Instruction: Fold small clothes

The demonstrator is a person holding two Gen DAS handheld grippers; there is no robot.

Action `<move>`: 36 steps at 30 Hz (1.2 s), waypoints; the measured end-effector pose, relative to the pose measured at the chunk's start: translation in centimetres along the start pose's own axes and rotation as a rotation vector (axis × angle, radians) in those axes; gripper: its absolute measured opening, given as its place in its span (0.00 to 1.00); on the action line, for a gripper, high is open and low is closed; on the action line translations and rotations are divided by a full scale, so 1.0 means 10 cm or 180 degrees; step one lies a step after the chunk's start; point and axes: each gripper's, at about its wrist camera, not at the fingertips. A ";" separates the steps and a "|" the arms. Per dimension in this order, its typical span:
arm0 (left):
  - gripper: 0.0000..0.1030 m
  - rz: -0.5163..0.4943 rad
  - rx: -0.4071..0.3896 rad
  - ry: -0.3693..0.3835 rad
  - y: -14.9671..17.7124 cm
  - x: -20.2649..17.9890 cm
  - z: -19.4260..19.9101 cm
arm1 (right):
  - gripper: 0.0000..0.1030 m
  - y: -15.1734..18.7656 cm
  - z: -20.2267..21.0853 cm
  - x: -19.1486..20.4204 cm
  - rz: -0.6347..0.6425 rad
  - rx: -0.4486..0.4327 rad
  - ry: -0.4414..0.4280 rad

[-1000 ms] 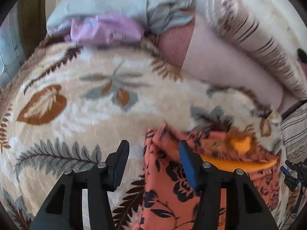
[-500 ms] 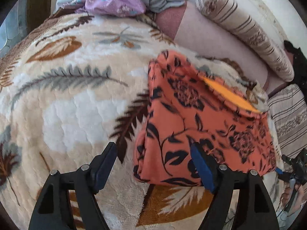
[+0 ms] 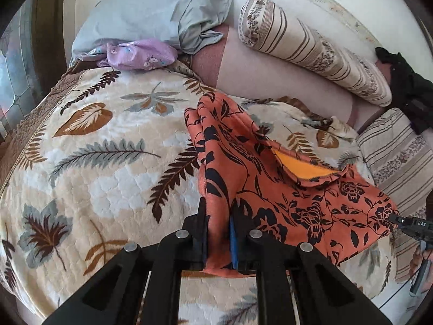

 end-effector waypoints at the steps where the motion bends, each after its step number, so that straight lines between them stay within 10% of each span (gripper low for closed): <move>1: 0.13 0.0013 0.0016 0.0023 0.14 0.03 0.10 | 0.12 0.11 0.06 -0.05 -0.0065 0.0028 -0.0085; 7: 0.26 0.0355 0.0795 -0.0288 1.22 0.54 -0.45 | 0.34 1.14 -0.27 -0.92 -0.0889 0.0485 -0.0291; 11: 0.39 0.0724 0.0564 -0.0122 1.32 0.77 -0.26 | 0.35 1.43 -0.17 -1.36 -0.1562 0.0172 -0.0689; 13: 0.41 0.0647 0.0393 -0.0308 1.23 0.76 -0.14 | 0.74 1.37 0.02 -1.37 -0.1524 -0.0009 -0.0493; 26: 0.58 -0.0649 0.0129 -0.0398 0.53 0.31 -0.54 | 0.73 0.31 -0.13 -0.54 -0.0047 -0.0302 0.0141; 36: 0.58 -0.0511 0.0278 -0.0396 -0.05 0.50 -1.24 | 0.73 -0.15 -0.66 -0.56 0.0182 -0.0174 0.0222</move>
Point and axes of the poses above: each gripper's, at about its wrist camera, not at the fingertips, and z roughly against the way its jaws point, x to its left, y to its underside, and after that the axes turned 3 degrees about y, right-handed
